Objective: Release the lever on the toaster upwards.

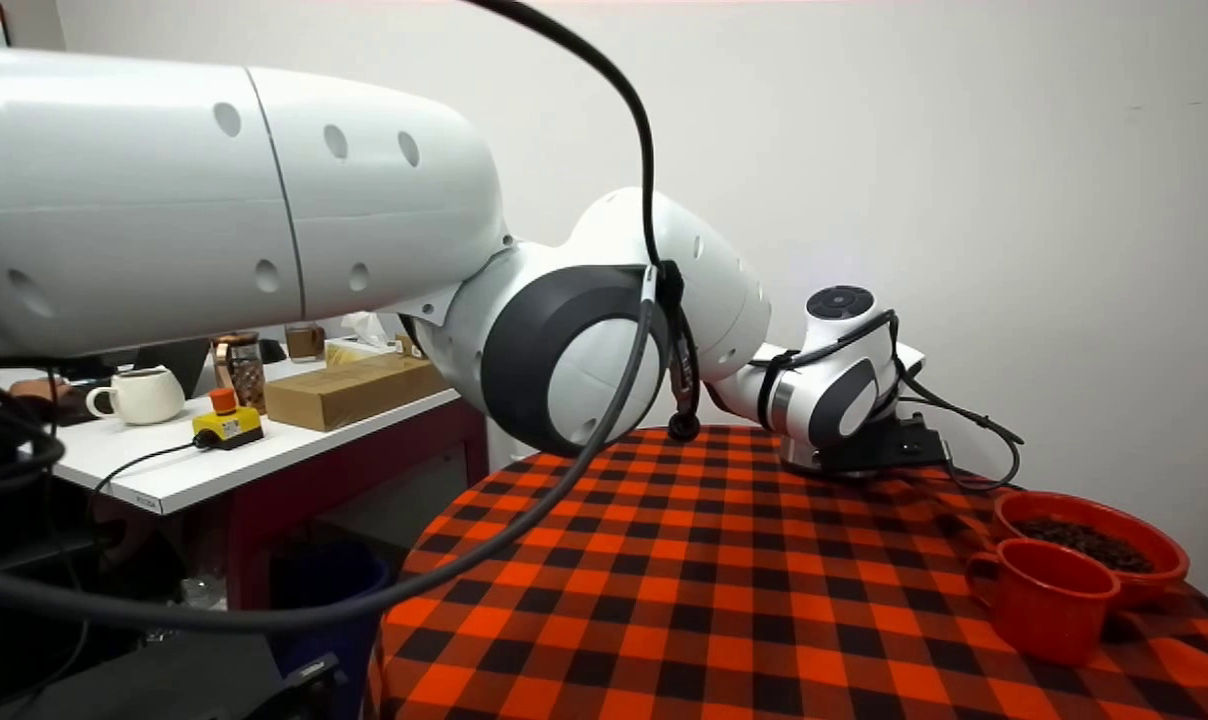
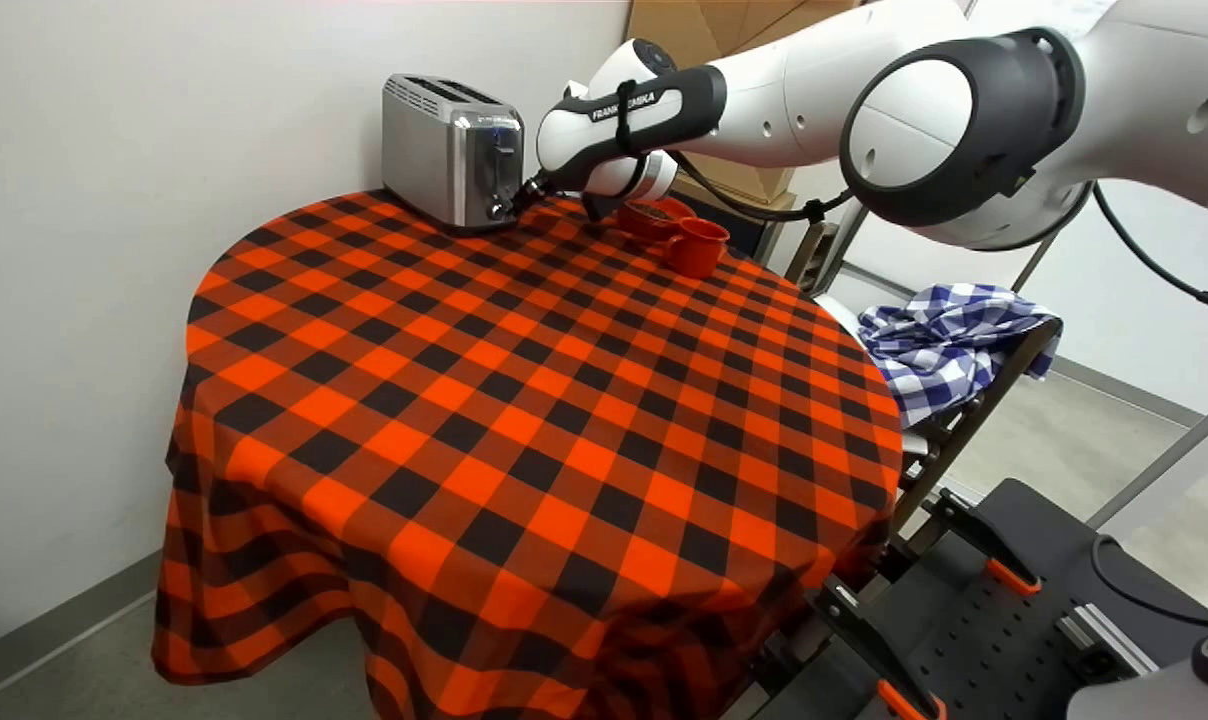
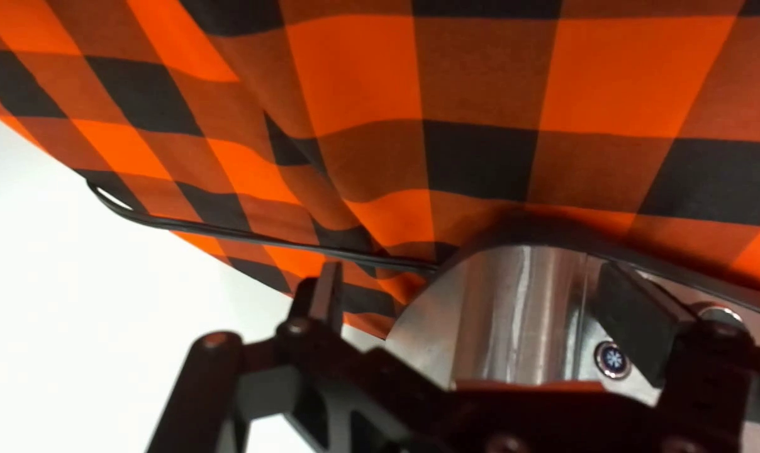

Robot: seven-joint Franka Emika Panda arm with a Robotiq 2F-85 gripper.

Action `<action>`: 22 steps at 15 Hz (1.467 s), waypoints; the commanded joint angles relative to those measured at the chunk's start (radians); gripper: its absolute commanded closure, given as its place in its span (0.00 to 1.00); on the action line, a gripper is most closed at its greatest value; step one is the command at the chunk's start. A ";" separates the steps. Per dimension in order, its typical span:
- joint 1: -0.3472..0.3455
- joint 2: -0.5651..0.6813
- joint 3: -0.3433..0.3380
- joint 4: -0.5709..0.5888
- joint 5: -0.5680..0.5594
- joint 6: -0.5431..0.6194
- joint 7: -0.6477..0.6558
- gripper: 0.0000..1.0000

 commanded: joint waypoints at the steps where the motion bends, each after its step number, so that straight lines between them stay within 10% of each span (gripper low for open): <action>1: -0.002 0.000 0.023 0.017 0.008 -0.030 -0.036 0.00; 16: 0.003 -0.224 0.001 0.028 -0.019 -0.909 -0.127 0.00; 22: 0.026 -0.286 -0.017 0.015 -0.033 -1.084 -0.046 0.00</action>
